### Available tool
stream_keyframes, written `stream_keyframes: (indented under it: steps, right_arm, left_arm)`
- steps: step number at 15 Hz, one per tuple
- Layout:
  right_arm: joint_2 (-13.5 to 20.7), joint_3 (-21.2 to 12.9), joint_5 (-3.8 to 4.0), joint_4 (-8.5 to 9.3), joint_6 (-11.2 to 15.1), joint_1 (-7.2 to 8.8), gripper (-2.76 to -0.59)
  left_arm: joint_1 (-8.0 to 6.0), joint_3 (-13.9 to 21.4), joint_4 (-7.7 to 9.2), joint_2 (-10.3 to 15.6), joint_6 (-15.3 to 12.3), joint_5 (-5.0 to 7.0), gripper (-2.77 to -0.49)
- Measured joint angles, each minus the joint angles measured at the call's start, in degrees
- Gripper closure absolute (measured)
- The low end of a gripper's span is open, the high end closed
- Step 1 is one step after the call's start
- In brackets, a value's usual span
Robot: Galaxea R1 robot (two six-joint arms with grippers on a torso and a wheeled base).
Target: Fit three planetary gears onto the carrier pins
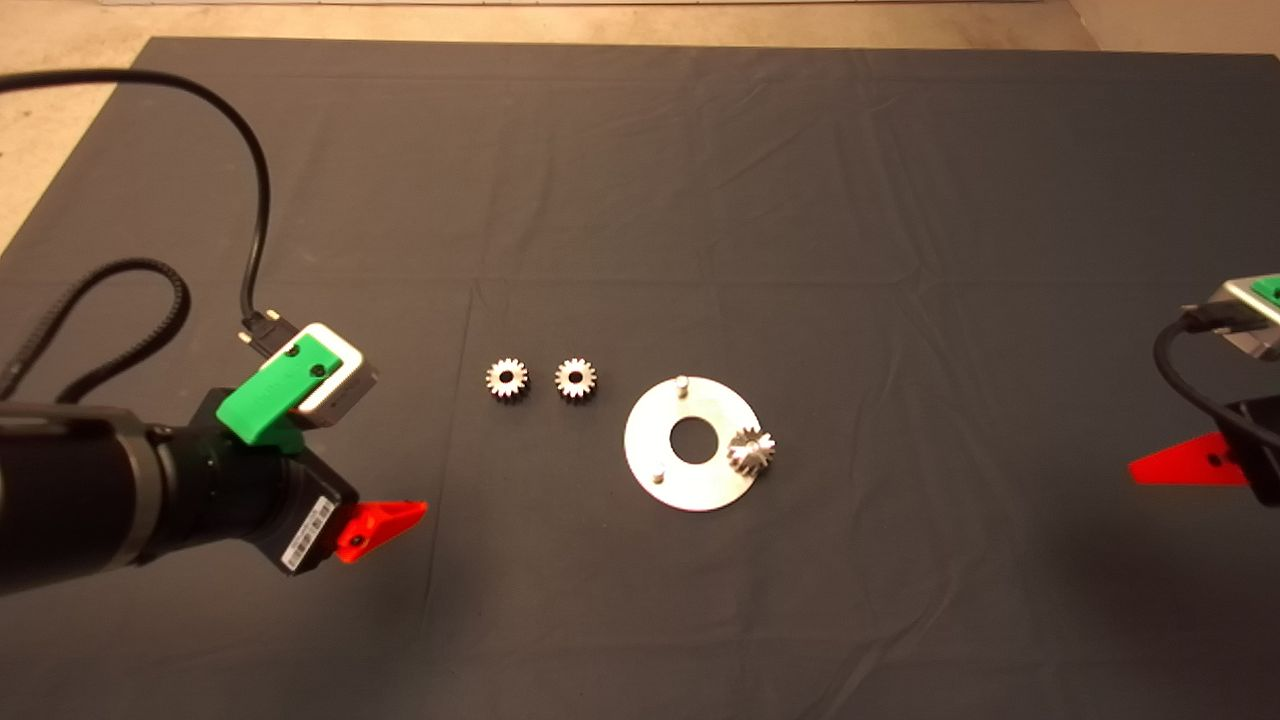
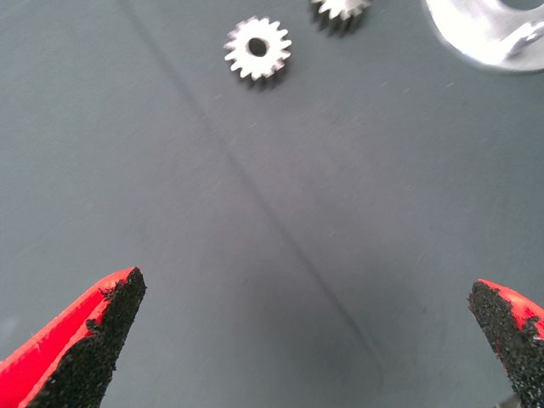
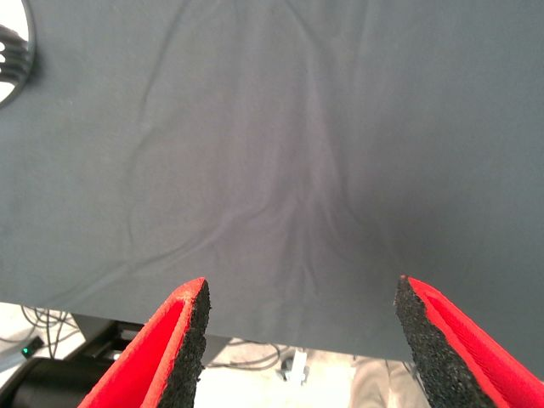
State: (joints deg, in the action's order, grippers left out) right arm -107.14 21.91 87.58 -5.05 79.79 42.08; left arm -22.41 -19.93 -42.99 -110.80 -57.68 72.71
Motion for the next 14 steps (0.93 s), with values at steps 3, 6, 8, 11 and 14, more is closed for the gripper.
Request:
stream_keyframes:
  steps: [3,6,8,11,14]
  right_arm:
    - [0.15,-0.06,0.13,0.96,-0.02,0.22,-1.6]
    - [0.17,-0.11,0.09,1.86,-0.02,0.66,-1.6]
    - [0.17,-0.11,0.11,2.41,0.0,0.67,-1.6]
    - [0.17,-0.11,0.13,3.15,0.01,0.72,-1.6]
    - [0.15,-0.11,0.09,3.24,0.04,0.78,-1.6]
  left_arm:
    - [3.87,-7.14,-2.93,-0.63,3.65,-8.37,-2.77]
    - [5.49,-13.14,-3.81,-2.76,7.38,-11.11,-2.77]
    - [6.43,-14.87,-4.23,-3.54,7.62,-13.16,-2.77]
    - [8.99,-17.79,-5.54,-3.64,7.65,-17.36,-2.77]
    - [9.73,-18.84,-6.34,-5.21,7.66,-18.14,-2.77]
